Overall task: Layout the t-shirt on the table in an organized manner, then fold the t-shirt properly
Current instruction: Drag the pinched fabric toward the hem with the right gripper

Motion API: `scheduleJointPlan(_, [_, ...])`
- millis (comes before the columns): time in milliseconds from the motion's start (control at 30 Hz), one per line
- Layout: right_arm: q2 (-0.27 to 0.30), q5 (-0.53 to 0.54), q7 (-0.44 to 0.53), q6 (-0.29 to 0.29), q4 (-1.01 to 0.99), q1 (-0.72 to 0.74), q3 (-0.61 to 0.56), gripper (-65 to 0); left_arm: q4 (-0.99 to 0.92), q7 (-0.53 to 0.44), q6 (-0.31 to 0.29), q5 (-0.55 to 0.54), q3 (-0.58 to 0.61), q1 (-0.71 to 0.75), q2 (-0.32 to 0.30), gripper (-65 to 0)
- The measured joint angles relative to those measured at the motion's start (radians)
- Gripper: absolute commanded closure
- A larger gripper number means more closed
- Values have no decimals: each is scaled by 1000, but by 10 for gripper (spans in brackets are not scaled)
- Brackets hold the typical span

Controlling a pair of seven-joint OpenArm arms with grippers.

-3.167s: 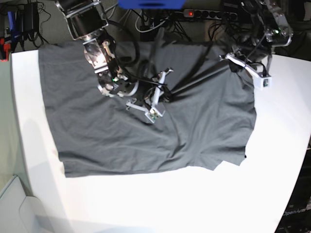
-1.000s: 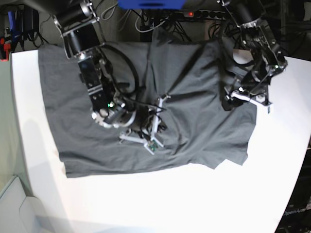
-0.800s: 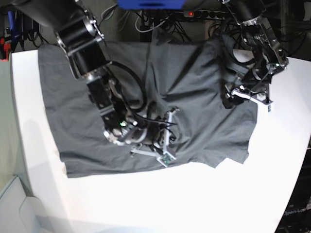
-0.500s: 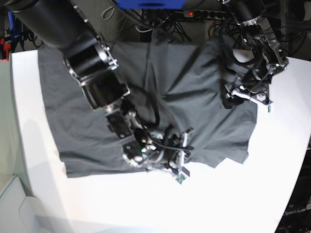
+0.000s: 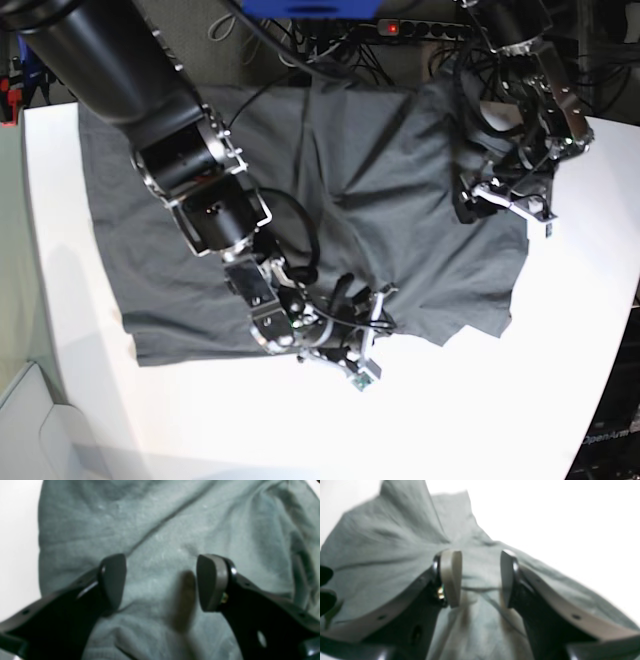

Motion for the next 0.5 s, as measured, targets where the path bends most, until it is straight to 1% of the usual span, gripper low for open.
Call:
scheduleJointPlan(67, [0,-3,3,-2,-1,-8,2,-265,0,-3,4,11,10,-3,0,-443])
scheduleJointPlan(167, [-1,3,39,-3,6,-66,2,-265,0,-4,3,11,11,-2,-1,-443])
scheduleJointPlan(233, [9,4,45,-1,4,-119,2,-265,0,-5,3,11,12,-2,0,-443])
scheduleJointPlan(267, [18,2,73,4,3,-140,2,-265,0,-5,3,10,12,-2,-1,-443])
scheduleJointPlan(300, [29,23,111,4,3,-158,2,-264,0,-4,3,11,12,-3,-1,-443])
scheduleJointPlan(367, [42,16,104,10,7,-163,2,-264,0,-3,9,12,13,-6,-1,-443])
scheduleJointPlan(400, [47,16,108,9,9,-166,2,-260,0,-2,9,13,13,-6,-1,-443])
scheduleJointPlan(500, [77,36,141,15,21,-192,23,-215,0,8,10,16,13,-12,0,-443])
